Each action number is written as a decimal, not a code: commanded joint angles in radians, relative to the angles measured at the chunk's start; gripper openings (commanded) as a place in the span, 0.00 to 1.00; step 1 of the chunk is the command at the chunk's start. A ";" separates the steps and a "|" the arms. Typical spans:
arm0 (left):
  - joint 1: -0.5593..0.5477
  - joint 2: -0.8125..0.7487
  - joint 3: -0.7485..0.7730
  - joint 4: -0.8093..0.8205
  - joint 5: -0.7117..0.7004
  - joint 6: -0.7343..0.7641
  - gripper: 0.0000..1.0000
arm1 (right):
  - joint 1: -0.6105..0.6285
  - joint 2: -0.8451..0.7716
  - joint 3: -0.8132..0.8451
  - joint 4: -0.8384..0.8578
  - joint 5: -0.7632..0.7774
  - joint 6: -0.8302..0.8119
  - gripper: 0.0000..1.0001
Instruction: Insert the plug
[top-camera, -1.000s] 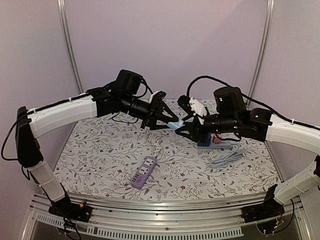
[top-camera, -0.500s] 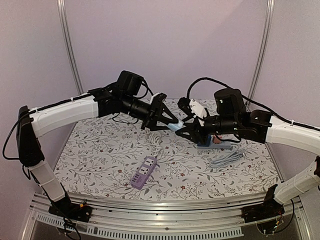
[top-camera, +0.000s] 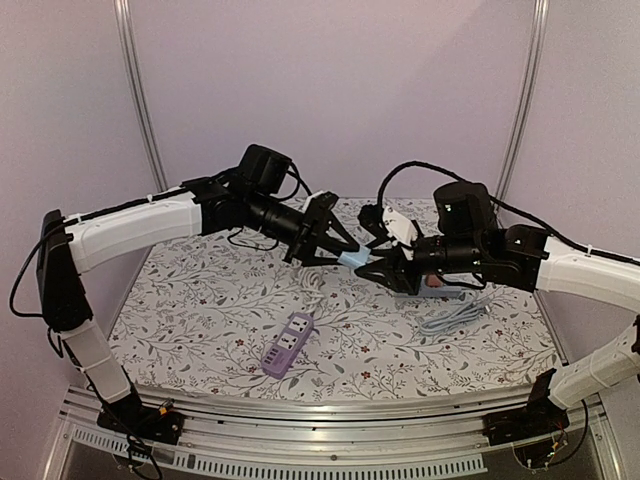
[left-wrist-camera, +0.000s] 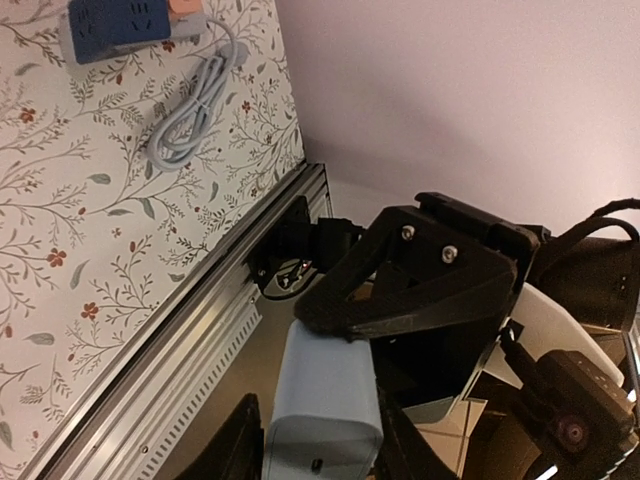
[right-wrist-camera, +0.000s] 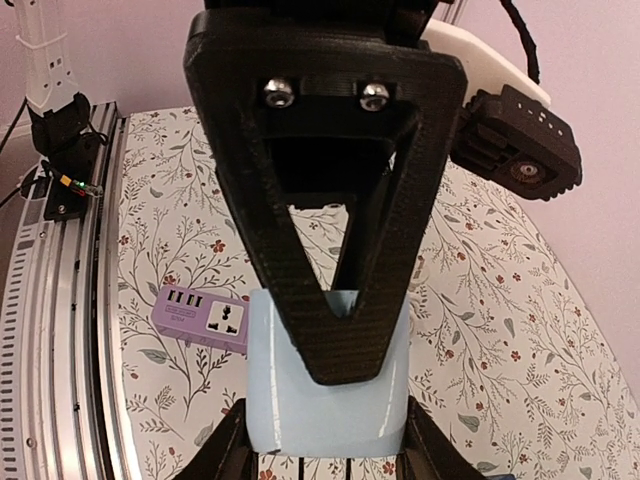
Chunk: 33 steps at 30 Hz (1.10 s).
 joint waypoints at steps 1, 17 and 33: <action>-0.010 0.035 0.038 -0.025 0.035 0.013 0.38 | 0.009 -0.022 -0.016 0.015 -0.014 -0.022 0.00; -0.029 0.049 0.065 -0.014 0.020 0.004 0.35 | 0.010 -0.022 -0.041 0.029 0.028 0.022 0.00; -0.043 0.059 0.080 -0.015 0.005 -0.002 0.00 | 0.010 -0.054 -0.066 0.021 0.067 0.052 0.04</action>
